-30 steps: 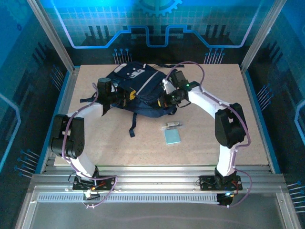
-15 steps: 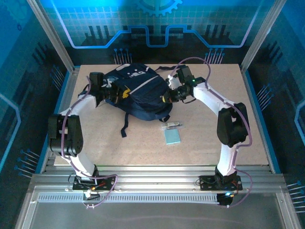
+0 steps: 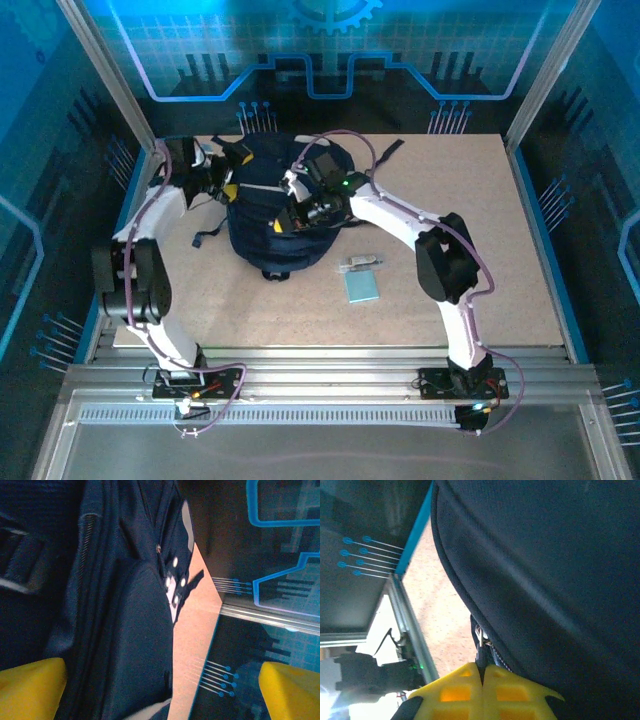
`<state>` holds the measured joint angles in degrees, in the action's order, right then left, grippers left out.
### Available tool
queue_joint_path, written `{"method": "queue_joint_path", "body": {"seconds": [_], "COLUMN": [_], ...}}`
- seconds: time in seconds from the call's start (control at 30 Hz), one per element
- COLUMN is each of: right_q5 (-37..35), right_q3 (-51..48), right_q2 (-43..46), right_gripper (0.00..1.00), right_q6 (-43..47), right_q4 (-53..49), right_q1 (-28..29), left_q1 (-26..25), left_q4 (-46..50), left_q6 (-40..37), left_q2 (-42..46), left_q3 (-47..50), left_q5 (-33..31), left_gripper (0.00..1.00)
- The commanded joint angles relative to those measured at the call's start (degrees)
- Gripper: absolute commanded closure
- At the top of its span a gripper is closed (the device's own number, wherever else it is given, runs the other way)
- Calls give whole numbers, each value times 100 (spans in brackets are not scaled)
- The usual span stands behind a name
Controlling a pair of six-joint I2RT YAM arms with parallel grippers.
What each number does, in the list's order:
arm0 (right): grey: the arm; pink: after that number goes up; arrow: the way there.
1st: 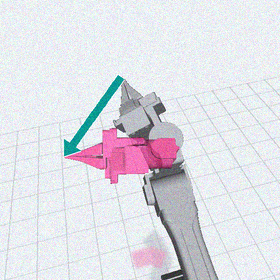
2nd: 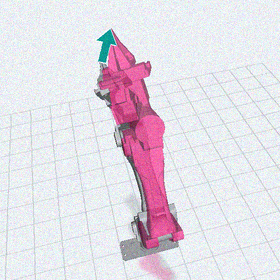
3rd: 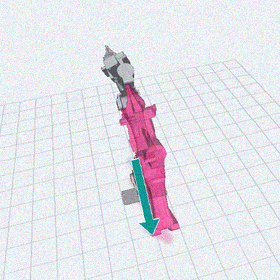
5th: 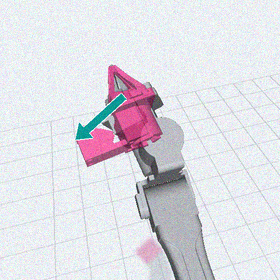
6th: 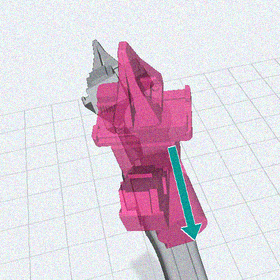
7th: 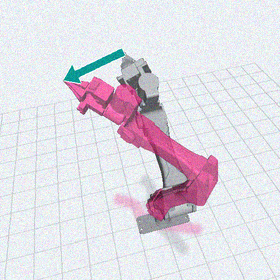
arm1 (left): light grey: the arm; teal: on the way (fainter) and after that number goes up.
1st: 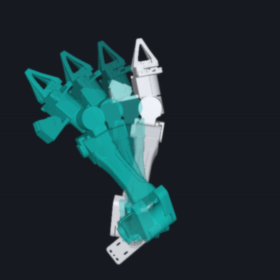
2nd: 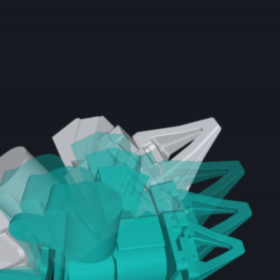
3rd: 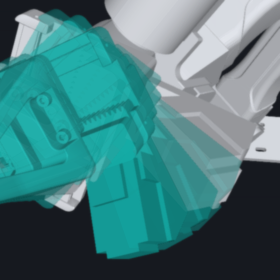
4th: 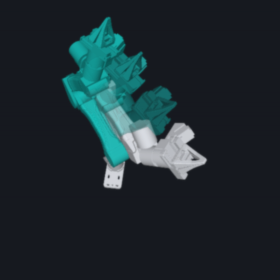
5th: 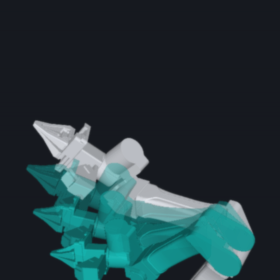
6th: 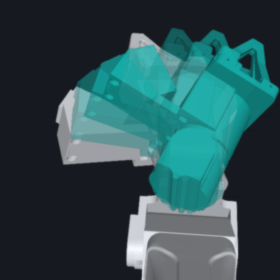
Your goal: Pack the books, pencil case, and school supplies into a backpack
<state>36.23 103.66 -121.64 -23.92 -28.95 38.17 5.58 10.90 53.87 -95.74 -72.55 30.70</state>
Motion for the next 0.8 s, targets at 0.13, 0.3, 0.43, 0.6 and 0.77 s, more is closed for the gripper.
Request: {"method": "queue_joint_path", "body": {"seconds": [0.13, 0.3, 0.43, 0.6, 0.77], "right_q5": [348, 288, 364, 326, -187], "right_q3": [431, 179, -165, -877, -1583], "right_q2": [-197, 28, 263, 701, 1099], "right_gripper": [100, 100, 100, 100, 100], "right_q6": [-540, -605, -652, -578, -44], "right_q4": [928, 1201, 1376, 1361, 702], "right_q1": [4, 112, 187, 209, 148], "left_q1": [-142, -693, -912, -923, -919], "left_q4": [-793, -1225, -1600, -2203, -1977], "left_q6": [1121, 1650, 1883, 1972, 1618], "left_q2": [1623, 1718, 1330, 829, 886], "left_q3": [1883, 2281, 2332, 2457, 2302], "left_q5": [-336, -753, -948, -1003, -1097], "left_gripper": [1, 3, 10, 52, 100]}}
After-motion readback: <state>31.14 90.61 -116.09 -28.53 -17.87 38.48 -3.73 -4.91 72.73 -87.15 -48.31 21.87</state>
